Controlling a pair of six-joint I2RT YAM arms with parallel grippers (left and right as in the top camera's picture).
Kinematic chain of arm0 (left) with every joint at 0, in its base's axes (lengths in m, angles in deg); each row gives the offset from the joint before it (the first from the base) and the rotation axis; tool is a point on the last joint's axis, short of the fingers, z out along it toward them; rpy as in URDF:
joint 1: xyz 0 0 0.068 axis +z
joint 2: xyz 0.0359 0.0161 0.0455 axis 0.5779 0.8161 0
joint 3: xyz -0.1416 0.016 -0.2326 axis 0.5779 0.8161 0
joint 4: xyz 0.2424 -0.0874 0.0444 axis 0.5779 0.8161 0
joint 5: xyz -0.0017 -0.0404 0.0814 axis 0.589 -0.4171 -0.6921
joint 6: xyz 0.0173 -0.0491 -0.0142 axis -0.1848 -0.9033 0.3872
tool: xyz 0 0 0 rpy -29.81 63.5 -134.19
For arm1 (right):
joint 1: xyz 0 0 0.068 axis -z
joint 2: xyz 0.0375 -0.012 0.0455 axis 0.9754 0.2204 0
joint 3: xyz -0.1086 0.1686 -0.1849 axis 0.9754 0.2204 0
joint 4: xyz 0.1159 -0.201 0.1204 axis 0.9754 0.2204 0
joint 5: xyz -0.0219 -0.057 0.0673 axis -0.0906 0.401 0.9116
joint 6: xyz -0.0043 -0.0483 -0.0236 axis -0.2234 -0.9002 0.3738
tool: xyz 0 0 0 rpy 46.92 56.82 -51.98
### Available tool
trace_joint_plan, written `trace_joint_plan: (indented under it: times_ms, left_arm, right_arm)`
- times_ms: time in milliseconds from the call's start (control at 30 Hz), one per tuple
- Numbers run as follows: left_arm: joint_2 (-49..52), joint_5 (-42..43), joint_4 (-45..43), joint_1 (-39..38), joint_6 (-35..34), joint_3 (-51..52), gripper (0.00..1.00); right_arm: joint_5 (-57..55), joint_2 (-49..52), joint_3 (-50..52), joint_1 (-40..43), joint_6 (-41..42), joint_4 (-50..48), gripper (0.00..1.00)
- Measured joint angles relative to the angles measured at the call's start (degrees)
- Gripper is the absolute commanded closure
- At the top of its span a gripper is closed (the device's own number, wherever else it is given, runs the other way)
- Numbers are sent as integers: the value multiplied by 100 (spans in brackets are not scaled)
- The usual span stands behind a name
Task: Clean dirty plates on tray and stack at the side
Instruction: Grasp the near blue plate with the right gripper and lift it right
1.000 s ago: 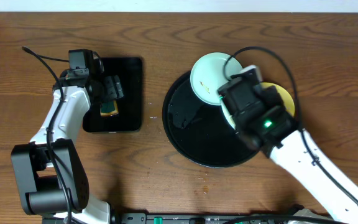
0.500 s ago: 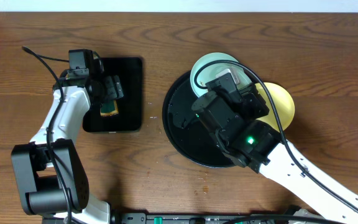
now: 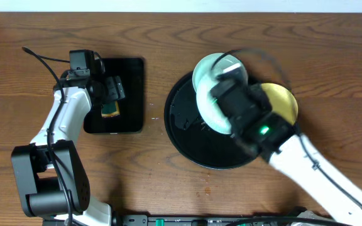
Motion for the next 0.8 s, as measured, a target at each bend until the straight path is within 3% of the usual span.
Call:
trace_joint_plan:
  times_ms: [300,500,667,800]
  left_arm:
    - [0,0,-2,0,0,0,14]
    - [0,0,0,0,0,0,14]
    - [0,0,0,0,0,0,14]
    - [0,0,0,0,0,0,14]
  right_arm:
    - [2618,0,-50,3362,160,-575,99]
    - [3421,184,-116,5569,511,-1012,99]
    - [3613,754,-138,6577,632,-1163,99]
    - [3665,1537,-142,6806,671,-1228,99]
